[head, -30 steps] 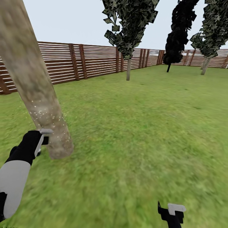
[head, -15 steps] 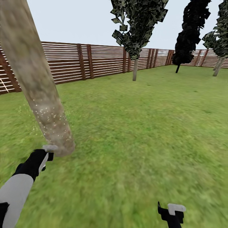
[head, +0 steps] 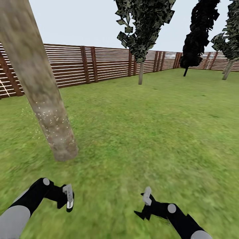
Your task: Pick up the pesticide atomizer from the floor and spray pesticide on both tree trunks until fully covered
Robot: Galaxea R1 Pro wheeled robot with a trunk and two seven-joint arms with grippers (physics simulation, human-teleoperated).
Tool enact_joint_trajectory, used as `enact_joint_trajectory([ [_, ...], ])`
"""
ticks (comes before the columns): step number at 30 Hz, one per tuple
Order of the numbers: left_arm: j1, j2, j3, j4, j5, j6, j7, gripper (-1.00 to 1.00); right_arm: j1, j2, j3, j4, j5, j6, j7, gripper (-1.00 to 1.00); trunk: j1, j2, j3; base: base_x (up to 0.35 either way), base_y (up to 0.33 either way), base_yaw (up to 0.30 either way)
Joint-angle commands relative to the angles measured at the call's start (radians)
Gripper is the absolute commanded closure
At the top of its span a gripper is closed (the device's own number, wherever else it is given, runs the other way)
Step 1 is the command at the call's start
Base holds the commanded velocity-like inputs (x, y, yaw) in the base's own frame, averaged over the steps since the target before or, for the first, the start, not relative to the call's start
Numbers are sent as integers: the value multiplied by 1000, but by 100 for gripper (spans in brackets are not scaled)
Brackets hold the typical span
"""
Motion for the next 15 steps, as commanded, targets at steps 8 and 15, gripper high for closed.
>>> enact_joint_trajectory([
  [8,-3,-47,-74,-1,-12,16,-45,100,-26,10,3,-54,5,-7,175,-100,0,0,-1,0,0,0],
  [15,-4,-150,-153,-1,-21,29,-43,100,-26,57,6,-113,8,-7,216,100,0,0,-1,0,0,0],
])
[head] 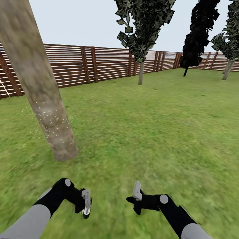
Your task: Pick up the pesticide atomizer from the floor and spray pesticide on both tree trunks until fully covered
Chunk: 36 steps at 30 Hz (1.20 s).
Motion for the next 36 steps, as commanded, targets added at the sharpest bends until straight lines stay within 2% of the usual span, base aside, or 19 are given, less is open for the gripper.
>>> enact_joint_trajectory([
  [1,-1,-10,-4,-2,-18,5,-2,100,0,13,2,-4,10,-5,-1,100,0,0,-1,0,0,0],
  [3,0,-41,-3,-1,-81,11,-3,100,0,46,3,-6,10,-5,0,100,0,0,-1,0,0,0],
  [5,1,-67,-3,-1,-107,14,-3,100,0,66,26,-7,11,-5,2,100,0,0,-1,0,0,0],
  [8,1,-104,-8,-1,-117,13,-2,100,0,77,44,-6,11,-5,3,100,0,0,-1,0,0,0],
  [9,1,-119,-24,-1,-116,14,1,100,0,77,46,-6,11,-5,3,100,0,0,-1,0,0,0],
  [14,1,-158,-37,-1,-117,14,-1,100,0,78,46,-5,13,-5,3,100,0,0,-1,0,0,0],
  [16,1,-181,-38,-1,-118,13,-2,100,0,78,46,-5,13,-5,2,100,0,0,-1,0,0,0],
  [22,1,-210,-39,-1,-117,13,3,100,0,78,46,-6,13,-5,2,100,0,0,-1,0,0,0],
  [36,1,-236,-38,-7,-112,14,6,100,0,78,46,-7,13,-5,2,100,0,0,-1,0,0,0],
])
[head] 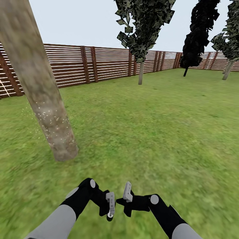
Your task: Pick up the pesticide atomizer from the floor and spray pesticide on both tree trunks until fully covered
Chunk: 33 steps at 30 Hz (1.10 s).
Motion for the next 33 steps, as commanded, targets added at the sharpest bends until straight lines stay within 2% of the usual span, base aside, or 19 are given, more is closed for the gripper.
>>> enact_joint_trajectory([
  [1,0,-5,0,-2,-3,5,-4,100,0,0,-1,-1,10,-6,0,100,0,0,-1,0,0,0],
  [10,0,-10,0,0,-1,4,-4,100,0,0,-1,-1,10,-6,0,100,0,0,-1,0,0,0],
  [13,0,-3,-2,4,-8,4,-3,100,0,0,-1,-1,10,-6,0,100,0,0,-1,0,0,0],
  [15,-1,10,-3,4,-10,4,-3,100,0,0,-1,0,10,-6,0,100,0,0,-1,0,0,0],
  [17,0,55,-2,4,-27,4,-3,100,0,0,-1,0,10,-6,0,100,0,0,-1,0,0,0],
  [20,3,112,0,5,-88,4,-1,100,0,-1,-1,1,10,-6,1,100,0,0,-1,0,0,0],
  [23,8,196,5,5,-102,3,2,100,0,-5,-1,2,10,-6,2,100,0,0,-1,0,0,0],
  [24,9,217,6,5,-102,1,2,100,0,-6,-1,3,10,-7,2,-100,0,0,-1,0,0,0],
  [26,10,271,9,5,-97,-5,2,100,0,-9,-1,6,11,-10,2,-100,0,0,-1,0,0,0],
  [28,10,308,10,6,-93,-6,3,100,0,-10,-1,7,11,-10,2,-100,0,0,-1,0,0,0],
  [30,9,326,12,6,-91,-4,18,100,0,-10,-2,10,12,-9,-2,-100,0,0,-1,0,0,0],
  [32,10,336,30,21,-84,0,91,100,0,-12,-8,24,10,-10,-13,-100,0,0,-1,0,0,0],
  [33,10,334,82,33,-74,0,144,100,0,-12,-10,33,9,-10,-47,-100,0,0,-1,0,0,0],
])
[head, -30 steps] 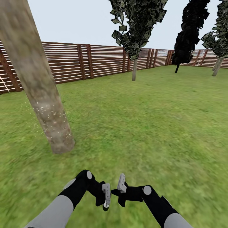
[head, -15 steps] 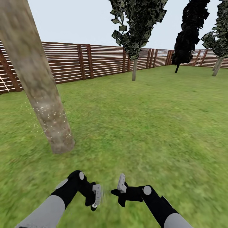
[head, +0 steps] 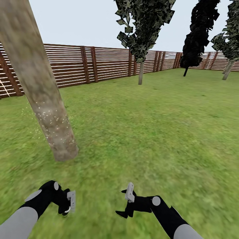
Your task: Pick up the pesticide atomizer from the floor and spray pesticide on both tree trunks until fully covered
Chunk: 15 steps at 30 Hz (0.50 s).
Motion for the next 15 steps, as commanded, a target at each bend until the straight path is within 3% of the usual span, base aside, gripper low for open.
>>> enact_joint_trajectory([
  [1,2,-3,77,16,11,3,76,100,0,-5,-6,14,7,-5,-117,-100,0,0,-1,0,0,0],
  [3,3,-8,169,98,37,-3,215,100,2,-10,-17,112,2,-6,-352,-100,0,0,-1,0,0,0],
  [4,3,-10,237,190,108,-9,351,100,3,-11,-21,217,-27,-18,-554,-100,0,0,-1,0,0,0],
  [5,3,-10,282,263,182,-30,460,100,4,-10,-24,289,-77,-50,-695,-100,0,0,-1,0,0,0],
  [7,6,-10,328,393,349,-174,683,100,6,-9,-26,414,-209,-190,-913,-100,0,0,-1,0,0,0],
  [9,32,-11,342,455,470,-291,856,100,12,-12,-28,486,-321,-294,-1031,-100,0,0,-1,0,0,0],
  [11,76,-14,347,474,601,-381,970,100,44,-17,-29,517,-429,-368,-1094,-100,0,0,-1,0,0,0],
  [13,120,-15,348,479,746,-485,1010,100,69,-23,-28,526,-477,-413,-1113,-100,0,0,-1,0,0,0],
  [14,145,-15,349,480,794,-517,1018,100,75,-24,-28,528,-488,-423,-1117,-100,0,0,-1,0,0,0],
  [15,170,-15,349,481,814,-531,1022,100,79,-24,-27,530,-491,-427,-1118,-100,0,0,-1,0,0,0],
])
